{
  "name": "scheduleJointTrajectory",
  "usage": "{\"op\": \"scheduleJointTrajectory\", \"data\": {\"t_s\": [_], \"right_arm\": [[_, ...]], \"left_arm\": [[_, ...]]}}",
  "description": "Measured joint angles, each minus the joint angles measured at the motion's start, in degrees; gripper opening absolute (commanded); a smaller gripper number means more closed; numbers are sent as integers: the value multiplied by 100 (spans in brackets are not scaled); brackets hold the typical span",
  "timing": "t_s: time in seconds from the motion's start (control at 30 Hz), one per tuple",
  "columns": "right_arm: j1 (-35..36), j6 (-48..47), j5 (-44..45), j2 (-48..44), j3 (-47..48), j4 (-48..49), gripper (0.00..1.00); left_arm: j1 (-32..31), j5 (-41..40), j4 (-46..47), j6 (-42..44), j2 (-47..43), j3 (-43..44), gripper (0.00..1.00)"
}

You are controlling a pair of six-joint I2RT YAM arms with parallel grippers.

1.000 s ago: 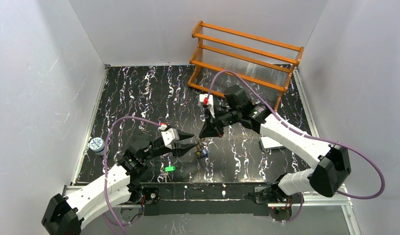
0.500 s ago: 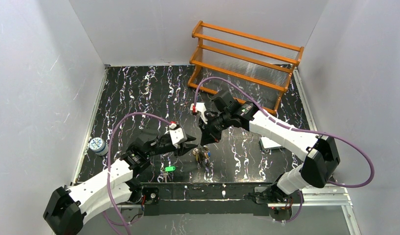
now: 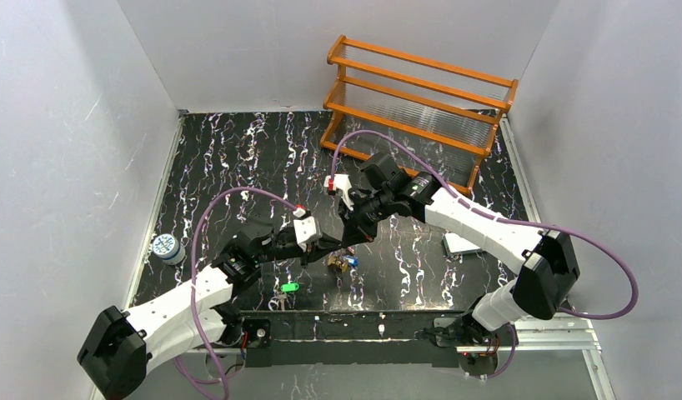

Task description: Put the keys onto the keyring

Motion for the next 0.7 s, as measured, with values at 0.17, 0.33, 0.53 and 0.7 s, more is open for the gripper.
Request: {"op": "scheduleJointTrajectory", "data": {"t_s": [0.17,0.33,0.53,0.7], "right_arm": [[0,20,2,7,-2,15,28],[-2,170,140,-157,-404,581,38],[-74,328,9,-310,-944,1211,35],[-131,398,-302,-313,-1207,1563,36]], "left_arm": [[2,-4,66,-72,4,-2,0],[0,-120,186,-232,-116,-168,0],[0,-208,852,-599,-417,-682,0],[0,-275,1246,-826,-584,-861,0]]}}
